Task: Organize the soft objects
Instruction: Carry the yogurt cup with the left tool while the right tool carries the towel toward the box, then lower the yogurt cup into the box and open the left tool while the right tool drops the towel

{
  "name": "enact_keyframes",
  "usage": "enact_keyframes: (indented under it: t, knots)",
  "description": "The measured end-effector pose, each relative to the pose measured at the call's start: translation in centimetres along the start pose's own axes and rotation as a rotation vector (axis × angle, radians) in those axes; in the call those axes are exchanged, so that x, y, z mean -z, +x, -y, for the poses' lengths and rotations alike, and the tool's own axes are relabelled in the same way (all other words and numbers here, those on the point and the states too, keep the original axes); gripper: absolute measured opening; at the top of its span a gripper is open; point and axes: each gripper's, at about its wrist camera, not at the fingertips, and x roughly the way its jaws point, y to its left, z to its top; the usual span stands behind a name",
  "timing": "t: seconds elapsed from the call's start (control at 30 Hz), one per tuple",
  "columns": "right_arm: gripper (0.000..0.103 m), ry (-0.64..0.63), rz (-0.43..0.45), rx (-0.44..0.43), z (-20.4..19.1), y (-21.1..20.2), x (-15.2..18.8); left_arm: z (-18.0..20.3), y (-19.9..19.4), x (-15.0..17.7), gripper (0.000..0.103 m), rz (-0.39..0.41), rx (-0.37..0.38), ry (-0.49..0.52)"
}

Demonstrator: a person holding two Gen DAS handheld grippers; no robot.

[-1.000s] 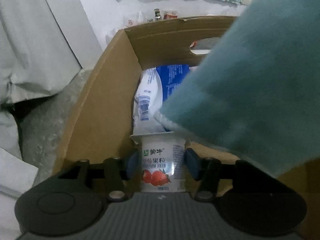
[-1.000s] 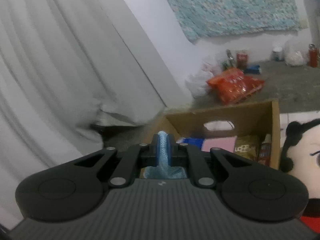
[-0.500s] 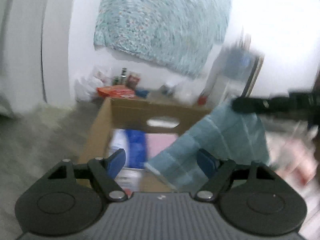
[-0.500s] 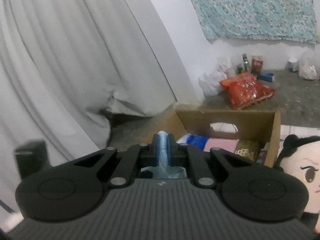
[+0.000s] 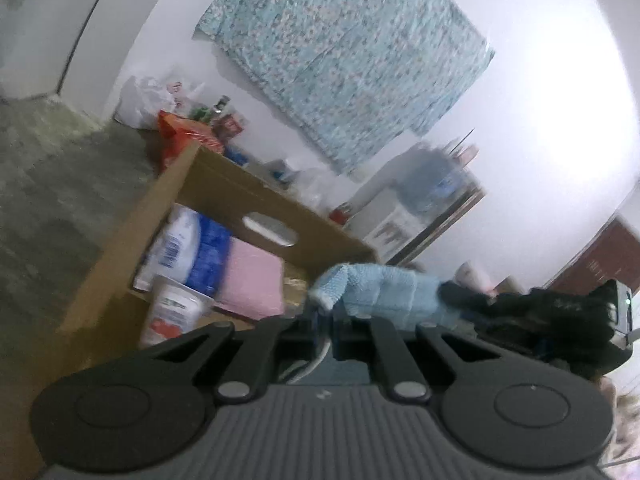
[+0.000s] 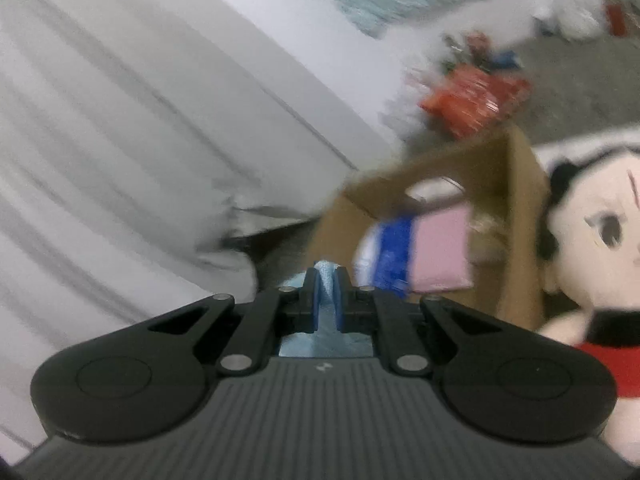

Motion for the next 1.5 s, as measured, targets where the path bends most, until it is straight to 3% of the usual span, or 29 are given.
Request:
enact_keyframes:
  t: [0.1, 0.13, 0.17, 0.23, 0.33, 0.4, 0.5, 0.53, 0.63, 0.7, 0.73, 0.77, 0.87, 0.97, 1.07, 1.17, 1.27, 1.33, 1.5]
  knots:
    - [0.006, 0.016, -0.046, 0.108, 1.8, 3.3, 0.9, -0.5, 1.4, -1.4, 0.007, -0.07, -0.077, 0.022]
    - [0.006, 0.006, -0.066, 0.147, 2.2, 4.6, 1.2, -0.4, 2.6, -1.9, 0.007, -0.119, -0.139, 0.035]
    - [0.006, -0.026, -0.095, 0.214, 2.3, 6.1, 1.5, -0.5, 4.3, -2.5, 0.007, -0.171, -0.209, 0.042]
    - [0.005, -0.106, -0.116, 0.293, 2.1, 9.0, 2.0, -1.2, 7.6, -3.2, 0.007, -0.253, -0.265, 0.054]
    - [0.006, -0.243, -0.121, 0.414, 0.7, 12.0, 1.8, -1.2, 11.9, -3.7, 0.007, -0.306, -0.369, 0.168]
    - [0.006, -0.345, -0.179, 0.499, 0.3, 14.4, 1.5, -1.3, 13.8, -3.8, 0.008, -0.329, -0.413, 0.215]
    - [0.008, -0.485, -0.288, 0.597, 0.5, 17.3, 0.9, -0.5, 15.8, -3.6, 0.021, -0.379, -0.498, 0.336]
    - [0.01, -0.501, -0.323, 0.62, 0.8, 18.4, 0.6, -0.1, 16.4, -3.4, 0.032, -0.39, -0.529, 0.396]
    - [0.019, -0.569, -0.346, 0.646, 0.5, 19.7, -0.2, 1.3, 16.9, -3.3, 0.036, -0.372, -0.602, 0.495]
    - [0.024, -0.702, -0.328, 0.682, -0.3, 20.2, -0.2, 2.0, 15.9, -3.5, 0.03, -0.326, -0.604, 0.505]
    - [0.024, -0.742, -0.332, 0.68, -0.5, 19.9, -0.1, 2.4, 15.2, -3.7, 0.009, -0.308, -0.613, 0.517]
    - [0.024, -0.768, -0.339, 0.669, -0.7, 19.6, -0.1, 2.7, 15.0, -3.9, 0.002, -0.3, -0.61, 0.533]
    - [0.023, -0.741, -0.346, 0.616, -0.6, 19.1, -0.3, 2.8, 14.6, -4.4, 0.001, -0.292, -0.548, 0.497]
    - [0.018, -0.681, -0.411, 0.576, 0.0, 19.6, 0.0, 2.8, 15.0, -3.9, 0.001, -0.305, -0.502, 0.475]
    - [0.017, -0.67, -0.407, 0.56, 0.1, 19.1, -0.1, 2.6, 14.0, -3.1, 0.002, -0.294, -0.518, 0.468]
    - [0.017, -0.687, -0.4, 0.565, 0.0, 18.8, -0.8, 3.8, 11.9, -1.2, 0.002, -0.269, -0.529, 0.574]
    - [0.017, -0.731, -0.385, 0.58, 0.0, 19.1, -0.7, 4.7, 12.3, 1.9, 0.002, -0.367, -0.447, 0.667]
    - [0.016, -0.732, -0.412, 0.574, 0.3, 19.6, -0.6, 4.1, 14.0, 2.7, 0.002, -0.409, -0.416, 0.612]
    - [0.016, -0.72, -0.419, 0.677, 0.7, 20.8, -0.9, 2.3, 15.7, 2.2, 0.002, -0.444, -0.354, 0.505]
